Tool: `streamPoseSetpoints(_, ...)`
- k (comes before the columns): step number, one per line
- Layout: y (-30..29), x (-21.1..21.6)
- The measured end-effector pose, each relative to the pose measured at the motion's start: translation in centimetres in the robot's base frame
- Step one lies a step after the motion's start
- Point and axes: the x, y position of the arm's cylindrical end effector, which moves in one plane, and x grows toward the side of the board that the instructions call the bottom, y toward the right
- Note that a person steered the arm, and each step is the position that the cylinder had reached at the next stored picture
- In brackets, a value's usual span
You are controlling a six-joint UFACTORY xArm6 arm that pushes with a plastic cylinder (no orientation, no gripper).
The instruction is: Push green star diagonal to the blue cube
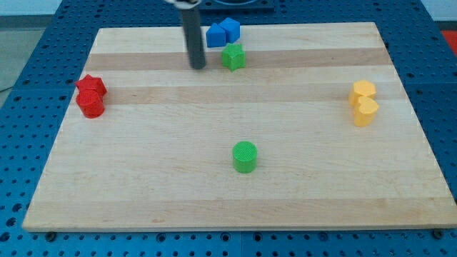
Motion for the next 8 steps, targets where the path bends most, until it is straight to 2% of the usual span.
streamPoseSetpoints(1,6.9,-2.8)
streamPoseSetpoints(2,8.0,-1.0)
streamPoseSetpoints(3,6.1,4.4)
streamPoseSetpoints(5,7.1,9.0)
streamPoseSetpoints(6,9.9,9.8)
streamPoseSetpoints(7,14.0,8.6)
streamPoseSetpoints(8,12.6,3.6)
